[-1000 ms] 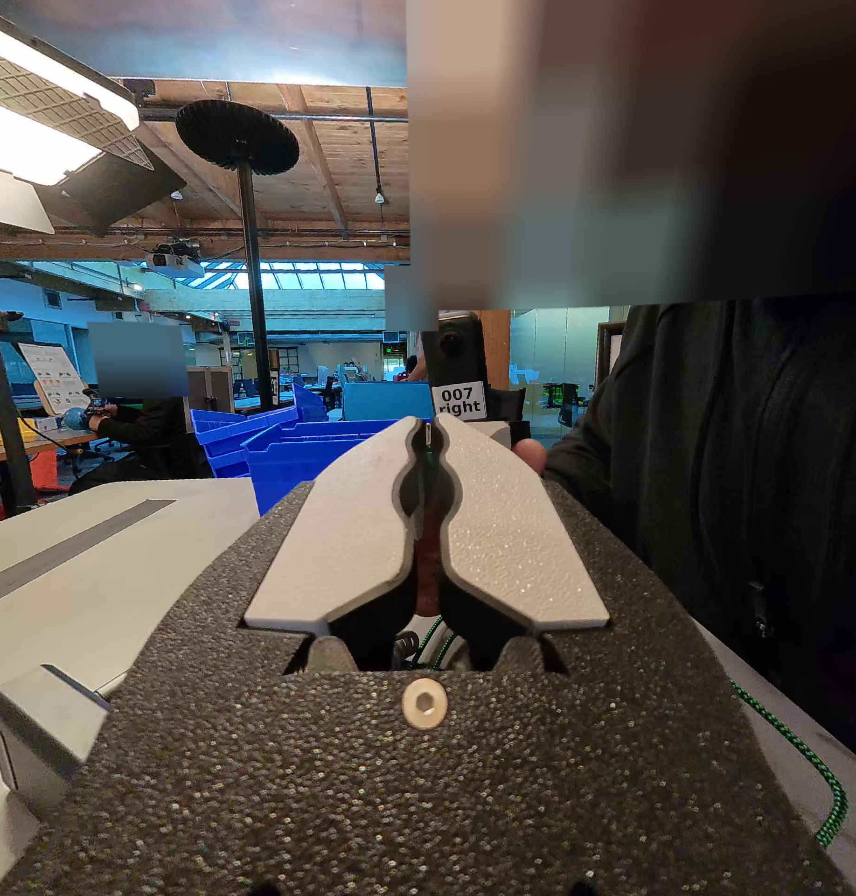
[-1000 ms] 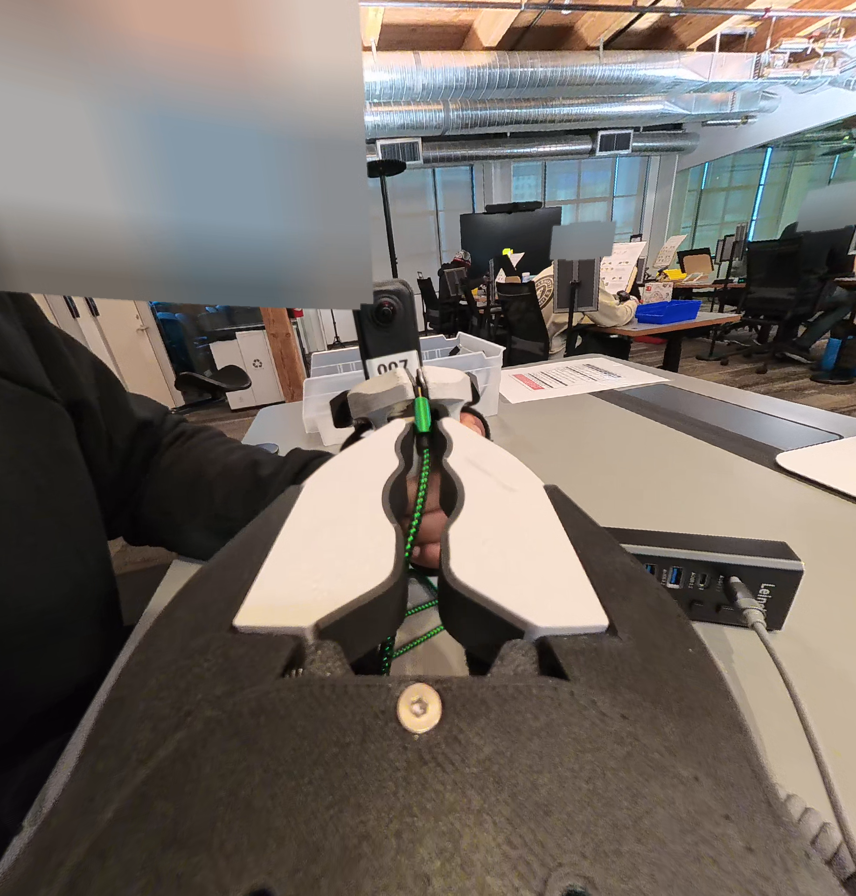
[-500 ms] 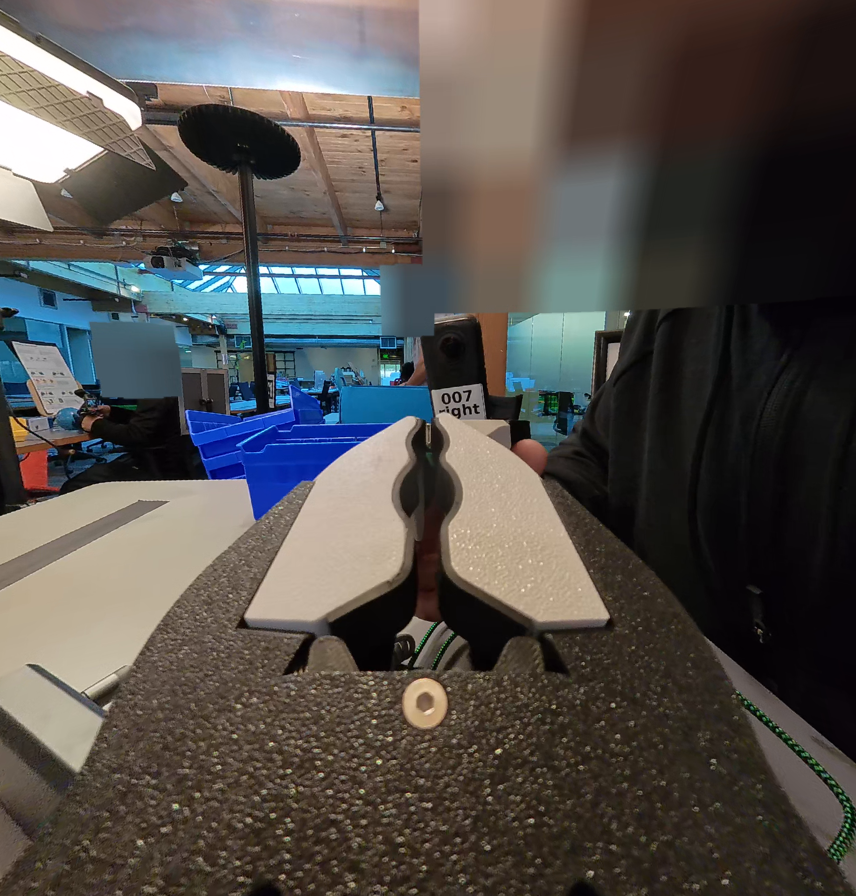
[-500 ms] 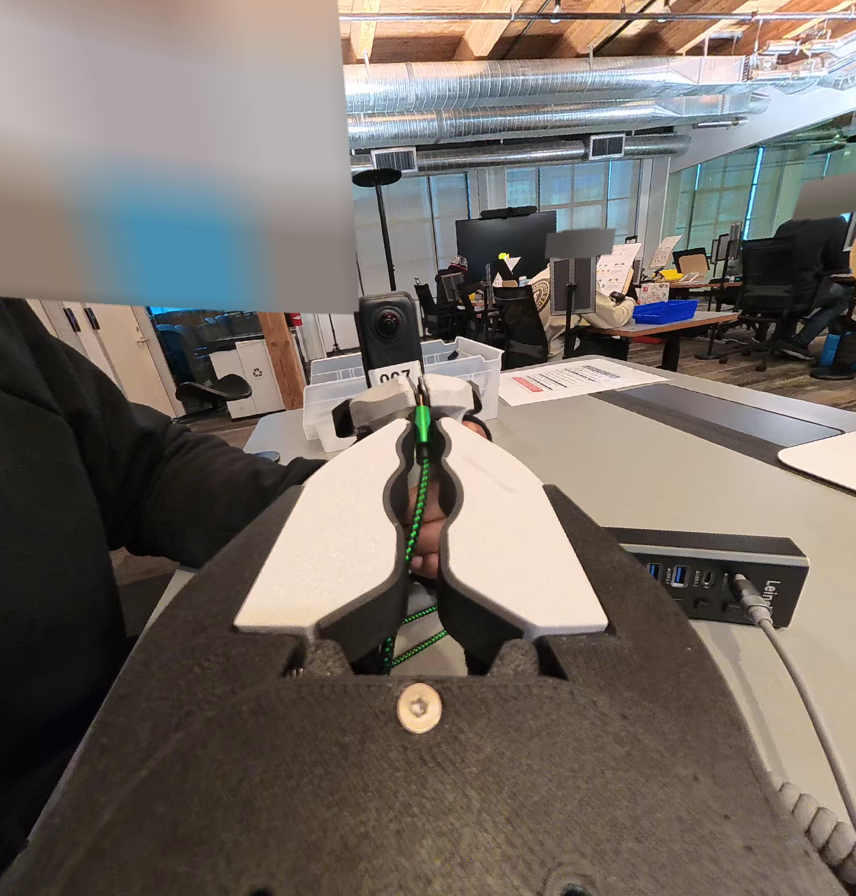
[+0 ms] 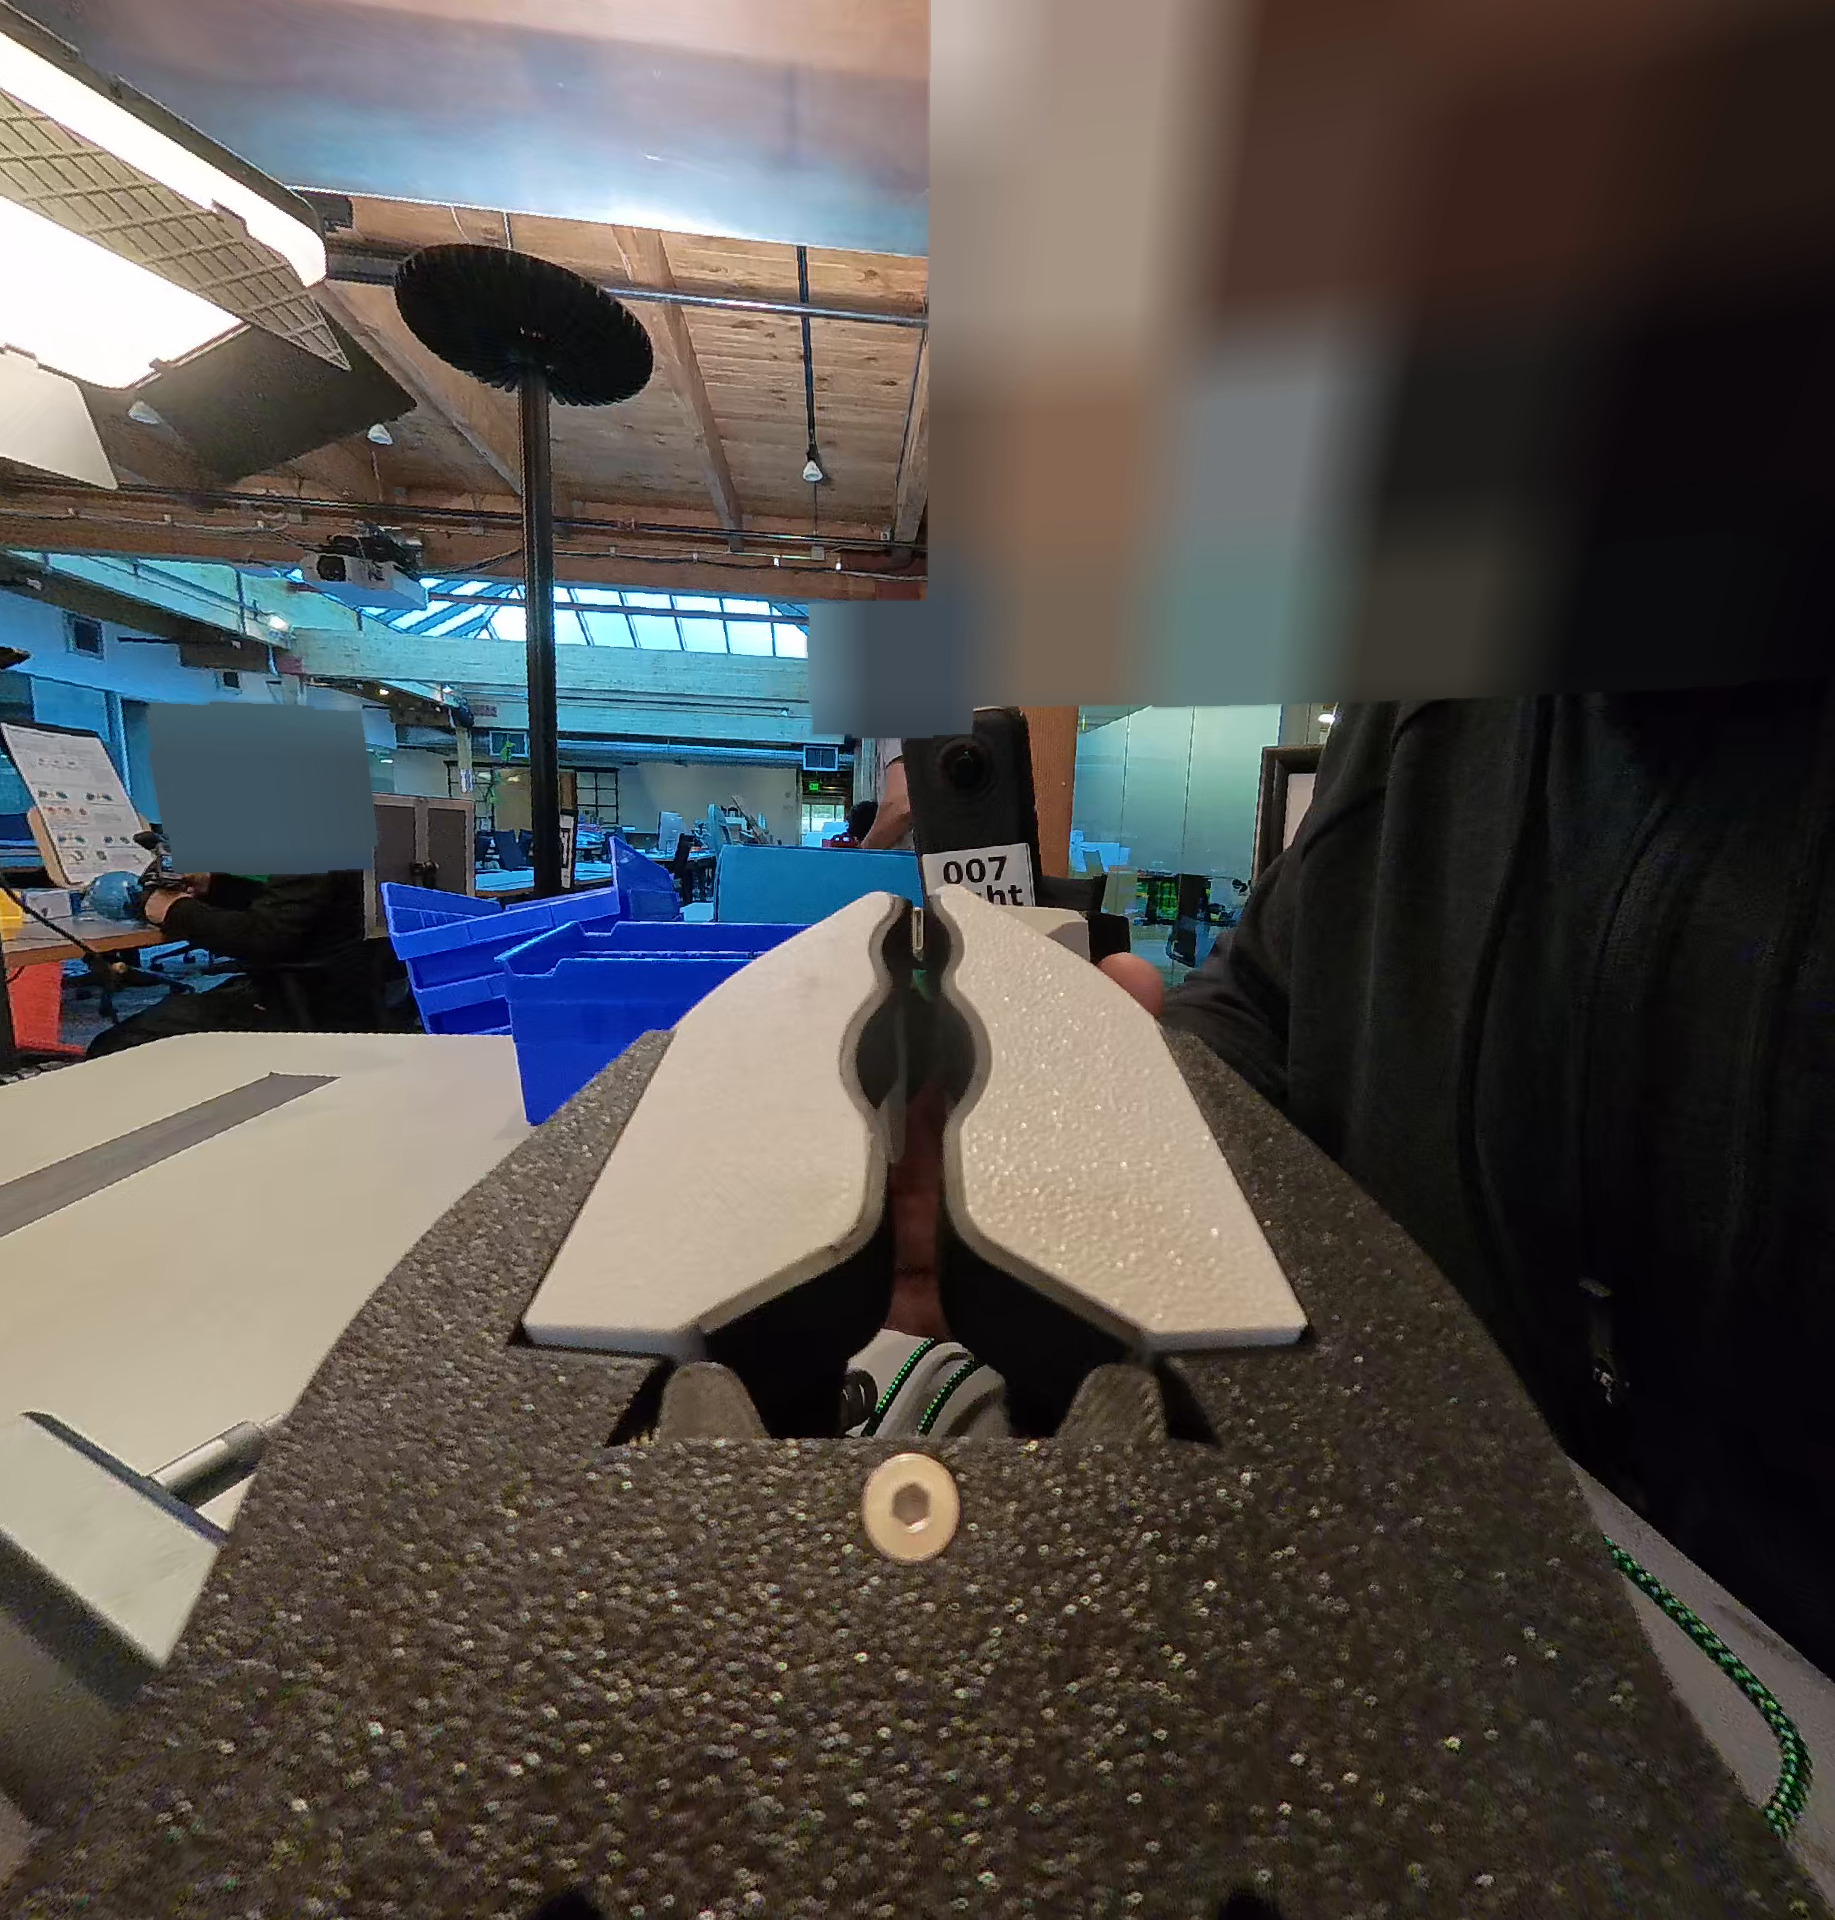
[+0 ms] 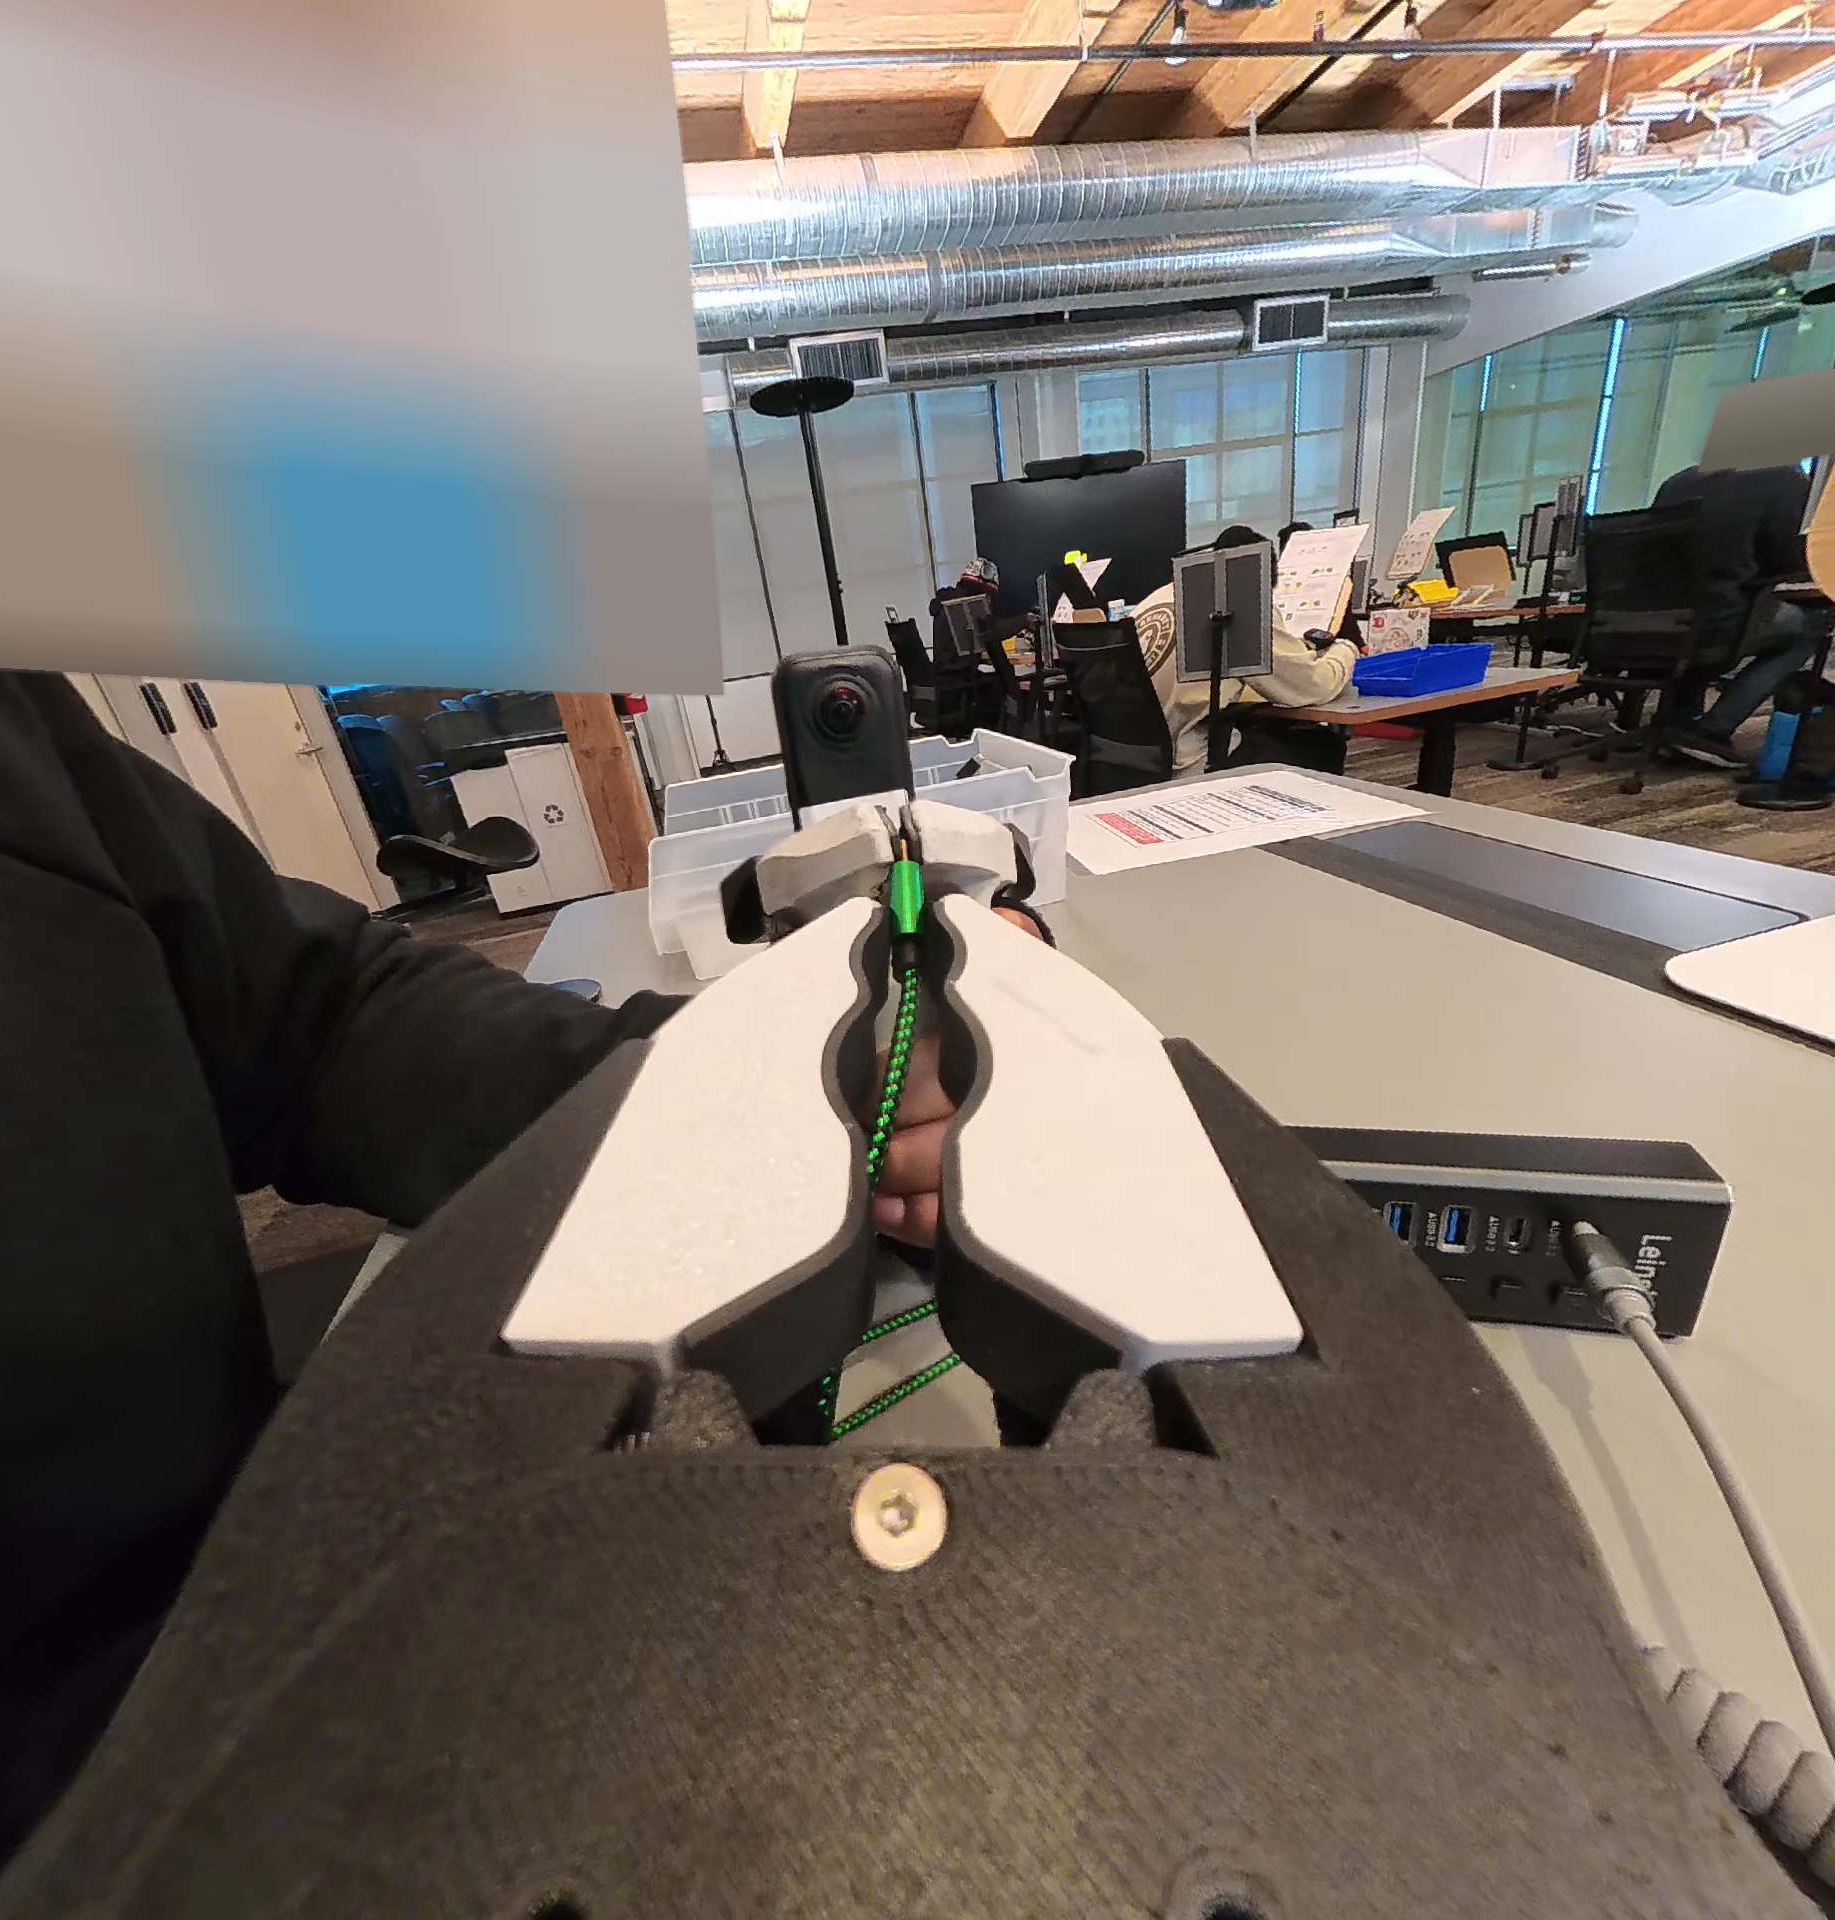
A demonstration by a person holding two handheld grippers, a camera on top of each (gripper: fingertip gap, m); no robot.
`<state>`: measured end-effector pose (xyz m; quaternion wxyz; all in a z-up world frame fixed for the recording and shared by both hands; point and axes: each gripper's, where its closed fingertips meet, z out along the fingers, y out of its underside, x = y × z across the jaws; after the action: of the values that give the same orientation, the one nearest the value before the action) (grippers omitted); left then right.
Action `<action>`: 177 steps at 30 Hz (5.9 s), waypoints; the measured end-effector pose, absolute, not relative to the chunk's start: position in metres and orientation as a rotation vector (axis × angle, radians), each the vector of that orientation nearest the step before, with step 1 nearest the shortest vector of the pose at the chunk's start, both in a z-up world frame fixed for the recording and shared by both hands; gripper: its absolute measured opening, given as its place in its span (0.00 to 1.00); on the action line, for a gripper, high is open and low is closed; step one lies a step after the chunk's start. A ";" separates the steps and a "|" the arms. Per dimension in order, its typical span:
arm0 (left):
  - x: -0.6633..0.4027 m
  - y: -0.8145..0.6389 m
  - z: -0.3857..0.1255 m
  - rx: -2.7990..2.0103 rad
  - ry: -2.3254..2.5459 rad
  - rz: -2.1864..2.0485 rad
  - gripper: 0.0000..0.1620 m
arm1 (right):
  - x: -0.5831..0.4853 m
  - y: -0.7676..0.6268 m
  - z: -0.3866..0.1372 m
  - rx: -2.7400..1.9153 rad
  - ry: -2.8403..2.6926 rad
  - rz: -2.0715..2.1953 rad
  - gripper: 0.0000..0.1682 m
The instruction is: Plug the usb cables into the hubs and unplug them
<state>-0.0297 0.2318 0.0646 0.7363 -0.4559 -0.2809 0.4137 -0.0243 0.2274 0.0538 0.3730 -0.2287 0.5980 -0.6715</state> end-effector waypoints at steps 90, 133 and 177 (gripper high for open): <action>-0.082 0.139 -0.046 -1.402 -1.912 0.996 0.17 | -0.109 0.141 -0.004 -1.435 2.748 -2.130 0.03; -0.092 0.148 -0.040 -1.397 -1.796 1.096 0.17 | -0.106 0.149 0.016 -1.601 2.610 -2.480 0.09; -0.088 0.141 -0.034 -1.571 -1.644 1.367 0.17 | -0.108 0.173 -0.005 -0.502 2.278 -1.204 0.02</action>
<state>-0.0880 0.1409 -0.0337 0.2419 -0.5746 -0.6011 0.4999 -0.1081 0.1733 -0.0054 0.2555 -0.1849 0.8390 -0.4433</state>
